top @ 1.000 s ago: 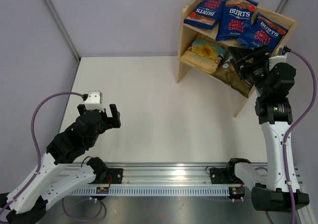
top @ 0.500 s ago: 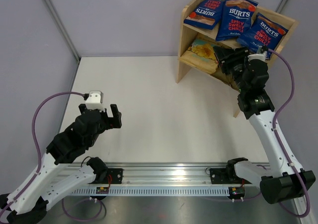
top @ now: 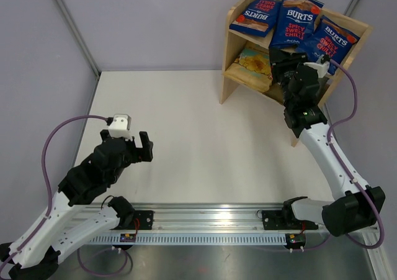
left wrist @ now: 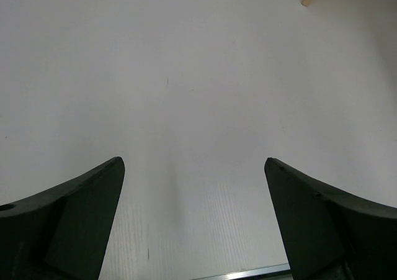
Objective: Place and organize the chips bags onto the shelf
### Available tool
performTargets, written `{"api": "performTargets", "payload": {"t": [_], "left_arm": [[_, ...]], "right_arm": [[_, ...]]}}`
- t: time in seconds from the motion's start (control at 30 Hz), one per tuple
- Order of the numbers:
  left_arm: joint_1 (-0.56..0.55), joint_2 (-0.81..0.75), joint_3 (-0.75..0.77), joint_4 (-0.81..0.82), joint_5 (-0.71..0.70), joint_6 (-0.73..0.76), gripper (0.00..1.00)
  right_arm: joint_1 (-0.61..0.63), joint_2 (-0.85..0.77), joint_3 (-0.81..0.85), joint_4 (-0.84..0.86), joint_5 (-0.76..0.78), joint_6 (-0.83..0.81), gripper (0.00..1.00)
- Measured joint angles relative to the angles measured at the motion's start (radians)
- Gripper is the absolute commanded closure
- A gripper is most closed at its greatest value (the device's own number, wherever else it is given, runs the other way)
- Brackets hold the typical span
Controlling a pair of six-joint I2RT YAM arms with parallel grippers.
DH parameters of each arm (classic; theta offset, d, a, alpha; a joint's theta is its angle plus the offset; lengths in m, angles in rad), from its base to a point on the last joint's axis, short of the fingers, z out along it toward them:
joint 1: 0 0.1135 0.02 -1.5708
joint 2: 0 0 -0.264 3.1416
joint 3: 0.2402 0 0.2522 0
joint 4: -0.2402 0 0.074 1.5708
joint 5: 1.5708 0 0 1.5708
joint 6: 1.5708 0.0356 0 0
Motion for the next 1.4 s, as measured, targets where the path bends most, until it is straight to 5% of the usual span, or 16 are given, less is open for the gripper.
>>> {"api": "performTargets", "payload": {"t": [0.5,0.87,1.4], "left_arm": [[0.001,0.000,-0.008,0.019,0.035,0.014,0.01],[0.003,-0.011,-0.016,0.019,0.043,0.017,0.01],[0.003,-0.019,-0.023,0.019,0.056,0.018,0.01]], "right_arm": [[0.031,0.060,0.050,0.039,0.041,0.033,0.86],[0.056,0.113,0.091,0.056,0.087,0.045,0.88],[0.080,0.090,0.094,0.038,0.006,0.027,0.41]]}}
